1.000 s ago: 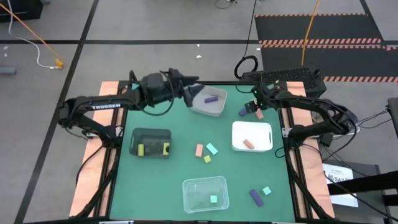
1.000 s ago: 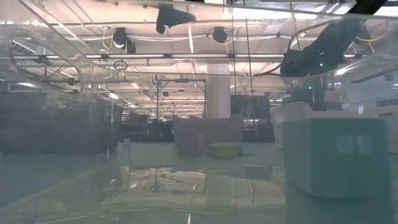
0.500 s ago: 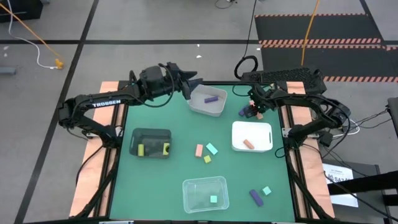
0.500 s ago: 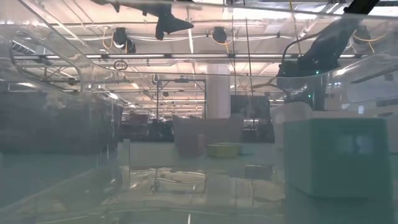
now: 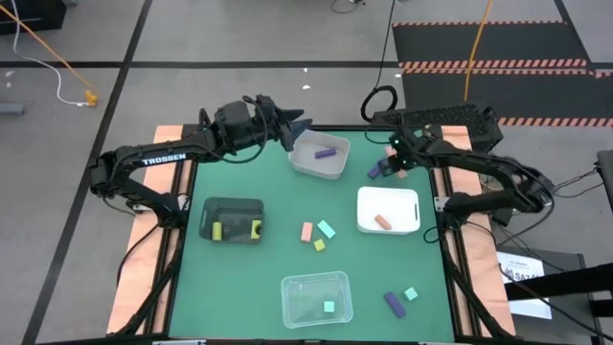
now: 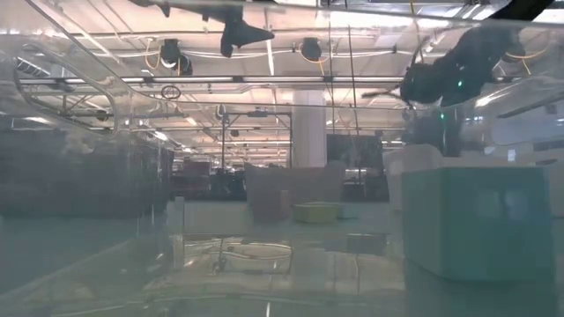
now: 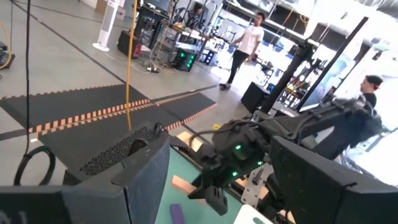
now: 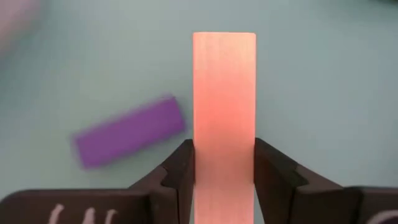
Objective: Sort & place blocks by color
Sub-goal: Put the right pink block into the white bin
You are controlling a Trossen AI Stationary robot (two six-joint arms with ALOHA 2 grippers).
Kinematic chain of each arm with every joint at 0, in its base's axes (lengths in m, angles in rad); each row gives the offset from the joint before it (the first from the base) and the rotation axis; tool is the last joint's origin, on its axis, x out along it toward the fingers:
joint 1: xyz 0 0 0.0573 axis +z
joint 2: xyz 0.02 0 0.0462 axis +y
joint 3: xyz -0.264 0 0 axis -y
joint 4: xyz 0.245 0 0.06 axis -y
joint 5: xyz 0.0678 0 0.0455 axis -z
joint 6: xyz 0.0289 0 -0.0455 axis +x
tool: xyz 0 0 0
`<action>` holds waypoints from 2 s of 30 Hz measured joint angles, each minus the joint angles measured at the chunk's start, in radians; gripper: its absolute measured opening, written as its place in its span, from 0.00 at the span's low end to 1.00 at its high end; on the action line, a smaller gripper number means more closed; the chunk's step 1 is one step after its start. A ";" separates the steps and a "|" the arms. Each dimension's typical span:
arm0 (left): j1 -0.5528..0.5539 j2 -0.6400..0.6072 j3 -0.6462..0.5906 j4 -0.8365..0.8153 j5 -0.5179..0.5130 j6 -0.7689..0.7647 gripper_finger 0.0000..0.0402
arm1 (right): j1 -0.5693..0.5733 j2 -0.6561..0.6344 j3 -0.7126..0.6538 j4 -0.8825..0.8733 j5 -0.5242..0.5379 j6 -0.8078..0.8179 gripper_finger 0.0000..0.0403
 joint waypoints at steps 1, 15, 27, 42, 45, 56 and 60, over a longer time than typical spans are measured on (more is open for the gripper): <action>0.000 0.000 0.000 0.006 0.000 -0.008 0.68 | 0.001 -0.030 0.000 0.018 -0.008 0.004 0.28; -0.035 0.000 0.000 0.028 0.001 -0.161 0.68 | 0.079 -0.362 0.002 0.655 -0.535 0.055 0.28; -0.160 0.000 0.000 0.014 0.002 -0.173 0.68 | 0.321 -0.398 0.002 0.951 -0.631 0.146 0.28; -0.320 0.000 0.000 -0.152 0.028 -0.333 0.68 | 0.463 -0.411 0.003 0.166 -0.686 0.229 0.28; -0.373 0.000 0.000 -0.241 -0.003 -0.363 0.68 | 0.481 -0.413 0.003 -0.077 -0.586 0.182 0.28; -0.514 0.110 0.000 -0.406 -0.083 -0.534 0.68 | 0.557 -0.408 0.003 -0.495 -0.332 0.134 0.28; -0.535 0.189 0.000 -0.420 -0.071 -0.592 0.68 | 0.560 -0.408 0.003 -0.485 -0.333 0.134 0.30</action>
